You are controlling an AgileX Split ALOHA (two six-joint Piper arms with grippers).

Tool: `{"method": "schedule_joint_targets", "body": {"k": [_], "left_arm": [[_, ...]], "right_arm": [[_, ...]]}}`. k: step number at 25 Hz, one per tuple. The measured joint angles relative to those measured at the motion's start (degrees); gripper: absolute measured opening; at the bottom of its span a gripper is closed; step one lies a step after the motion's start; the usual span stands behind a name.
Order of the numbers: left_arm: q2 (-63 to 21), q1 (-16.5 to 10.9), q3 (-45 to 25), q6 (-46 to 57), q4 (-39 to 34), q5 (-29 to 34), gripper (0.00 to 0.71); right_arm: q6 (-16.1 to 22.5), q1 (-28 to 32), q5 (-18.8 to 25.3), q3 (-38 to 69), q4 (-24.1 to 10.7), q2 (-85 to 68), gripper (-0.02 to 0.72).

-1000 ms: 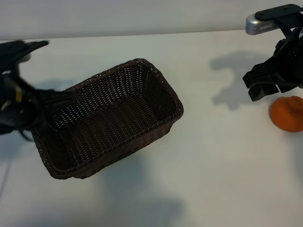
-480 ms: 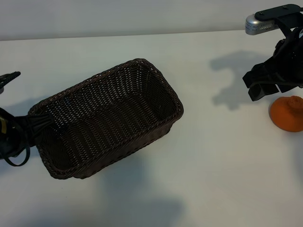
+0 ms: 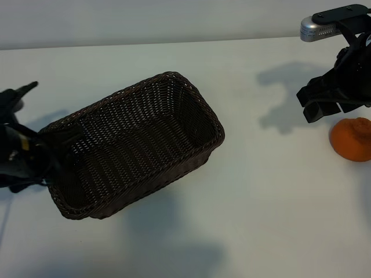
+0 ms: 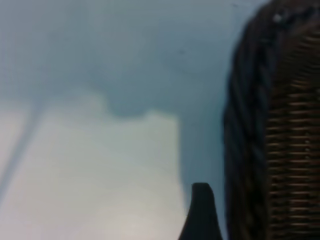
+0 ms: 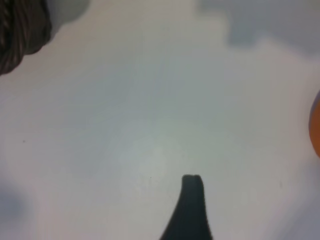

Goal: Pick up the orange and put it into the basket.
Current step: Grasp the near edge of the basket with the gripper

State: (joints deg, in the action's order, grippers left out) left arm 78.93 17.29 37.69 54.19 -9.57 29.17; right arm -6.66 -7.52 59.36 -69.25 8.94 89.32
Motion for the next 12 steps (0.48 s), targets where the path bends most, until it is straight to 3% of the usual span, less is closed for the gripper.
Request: {"method": "schedule_joint_targets", "body": {"k": [12], "left_arm": [[8.91, 0.00, 0.00, -1.04, 1.37, -4.20, 0.575]], "right_arm": [[0.00, 0.00, 0.05, 0.00, 0.03, 0.00, 0.595]]}}
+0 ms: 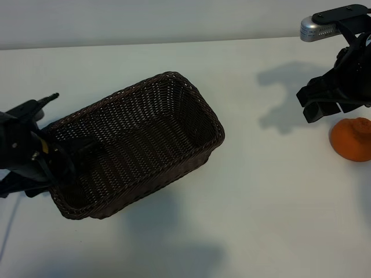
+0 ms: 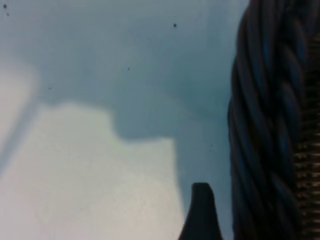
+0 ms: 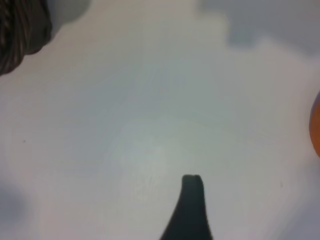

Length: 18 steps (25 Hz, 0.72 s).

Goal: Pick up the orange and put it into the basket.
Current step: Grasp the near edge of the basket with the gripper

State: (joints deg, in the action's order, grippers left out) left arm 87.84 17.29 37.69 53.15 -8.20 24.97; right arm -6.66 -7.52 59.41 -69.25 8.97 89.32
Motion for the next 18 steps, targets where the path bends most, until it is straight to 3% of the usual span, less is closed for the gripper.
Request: {"method": "schedule_joint_targets", "body": {"k": [12, 16, 18], "left_arm": [[2.66, 0.00, 0.00, -0.30, 1.17, -1.70, 0.557], [2.66, 0.00, -0.06, -0.30, 1.12, -1.64, 0.486], [2.66, 0.00, -0.06, -0.36, 1.07, -1.64, 0.418]], "right_arm": [[0.00, 0.00, 0.00, 0.00, 0.00, 0.00, 0.595], [0.00, 0.00, 0.00, 0.00, 0.00, 0.00, 0.595], [0.00, 0.00, 0.00, 0.00, 0.00, 0.00, 0.595]]}}
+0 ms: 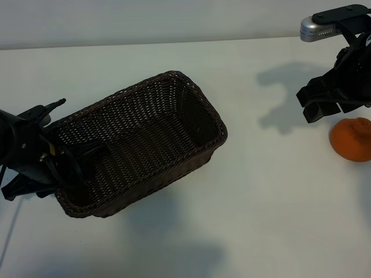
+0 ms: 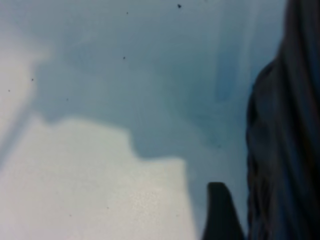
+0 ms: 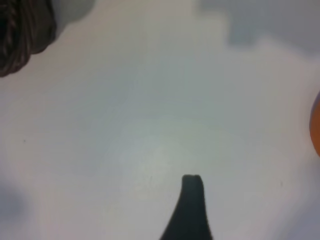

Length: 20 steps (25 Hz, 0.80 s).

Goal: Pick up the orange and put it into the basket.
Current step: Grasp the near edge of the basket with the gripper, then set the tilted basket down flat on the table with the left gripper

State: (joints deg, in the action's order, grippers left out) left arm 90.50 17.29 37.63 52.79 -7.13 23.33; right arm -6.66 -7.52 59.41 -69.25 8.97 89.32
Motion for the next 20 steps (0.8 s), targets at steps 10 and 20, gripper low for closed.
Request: {"method": "schedule_joint_targets", "body": {"k": [10, 20], "left_arm": [[0.00, 0.00, -0.05, 0.00, -0.54, -0.76, 0.213], [-0.05, 0.00, -0.05, -1.02, -0.77, -2.32, 0.200]], "right_arm": [[0.00, 0.00, 0.22, 0.00, 0.04, 0.00, 0.595], [0.00, 0.00, 0.29, 0.00, 0.04, 0.00, 0.595]]}}
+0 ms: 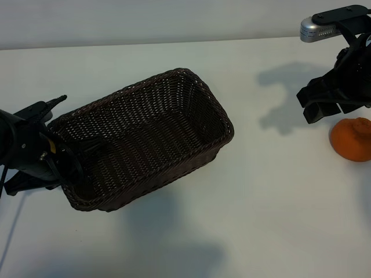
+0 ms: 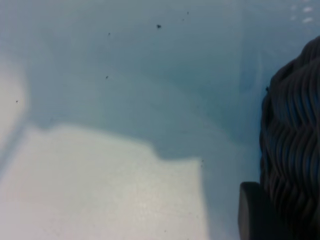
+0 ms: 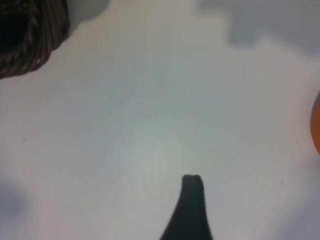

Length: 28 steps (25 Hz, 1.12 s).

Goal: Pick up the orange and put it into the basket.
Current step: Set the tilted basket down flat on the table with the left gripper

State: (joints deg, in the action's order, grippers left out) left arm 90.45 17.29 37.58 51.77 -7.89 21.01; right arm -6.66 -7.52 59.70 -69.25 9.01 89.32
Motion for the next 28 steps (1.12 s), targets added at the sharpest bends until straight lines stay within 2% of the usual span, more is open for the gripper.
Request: {"method": "schedule_joint_targets", "body": {"k": [7, 15, 19, 25, 28], "left_arm": [[-3.95, -0.07, -0.26, -0.32, 0.17, -0.85, 0.156], [-9.23, -2.46, -0.32, -5.46, 2.69, -0.36, 0.154], [-9.65, -4.40, -0.32, -13.48, 9.69, -0.47, 0.154], [-9.65, -5.65, -0.19, -32.61, 26.14, -1.61, 0.154], [-8.96, -6.32, 2.16, -40.49, 30.33, 0.25, 0.154]], "right_arm": [[0.00, 0.00, -0.09, 0.00, 0.10, 0.00, 0.595], [0.00, 0.00, -0.09, 0.00, 0.10, 0.00, 0.595], [0.00, 0.00, -0.09, 0.00, 0.17, 0.00, 0.595], [0.00, 0.00, -0.09, 0.00, 0.17, 0.00, 0.595], [0.07, 0.00, -0.09, 0.00, 0.17, 0.00, 0.595]]}}
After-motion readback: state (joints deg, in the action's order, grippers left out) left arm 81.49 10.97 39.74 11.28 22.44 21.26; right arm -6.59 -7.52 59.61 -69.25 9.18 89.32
